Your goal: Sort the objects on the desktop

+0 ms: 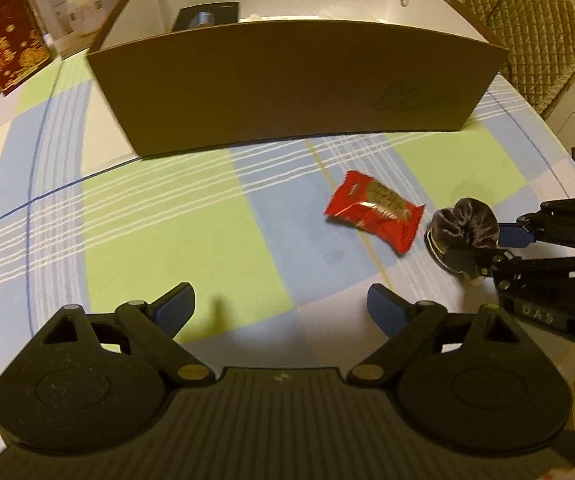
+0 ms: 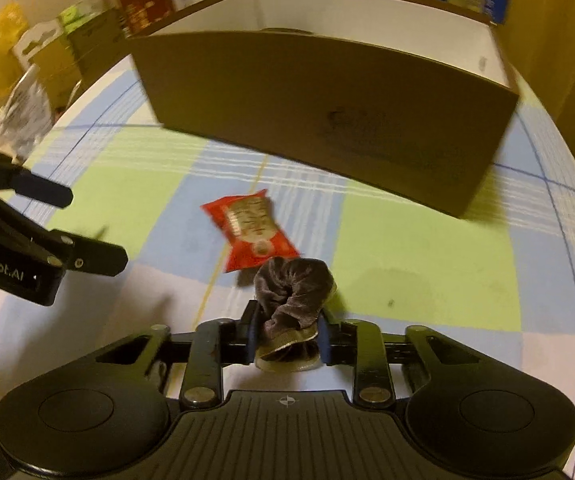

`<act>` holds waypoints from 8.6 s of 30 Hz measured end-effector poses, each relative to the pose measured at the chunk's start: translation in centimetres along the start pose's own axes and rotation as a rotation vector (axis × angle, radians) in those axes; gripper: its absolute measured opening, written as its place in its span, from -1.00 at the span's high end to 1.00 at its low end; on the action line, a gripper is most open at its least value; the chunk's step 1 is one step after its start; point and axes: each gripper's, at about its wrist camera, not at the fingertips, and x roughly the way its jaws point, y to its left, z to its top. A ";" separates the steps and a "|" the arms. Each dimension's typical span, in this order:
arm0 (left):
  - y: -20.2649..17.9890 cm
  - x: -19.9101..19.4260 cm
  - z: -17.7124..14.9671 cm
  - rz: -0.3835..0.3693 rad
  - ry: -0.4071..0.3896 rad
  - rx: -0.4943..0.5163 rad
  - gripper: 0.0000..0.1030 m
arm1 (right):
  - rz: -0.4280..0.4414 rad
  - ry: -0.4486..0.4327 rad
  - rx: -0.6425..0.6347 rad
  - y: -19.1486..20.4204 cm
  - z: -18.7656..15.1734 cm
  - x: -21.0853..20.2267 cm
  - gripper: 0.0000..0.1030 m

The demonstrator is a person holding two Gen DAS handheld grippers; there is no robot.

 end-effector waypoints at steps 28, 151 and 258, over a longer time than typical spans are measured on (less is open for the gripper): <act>-5.4 7.4 6.3 -0.030 0.014 0.053 -0.68 | -0.125 -0.015 0.299 -9.1 -2.5 -3.4 0.53; 3.8 8.4 27.9 -0.067 -0.226 0.111 -0.16 | 0.020 -0.184 0.221 -10.9 24.6 6.8 0.59; -5.6 -19.1 -11.0 0.171 -0.286 -0.121 -0.98 | -0.070 -0.260 0.056 4.5 -7.1 -20.4 -0.97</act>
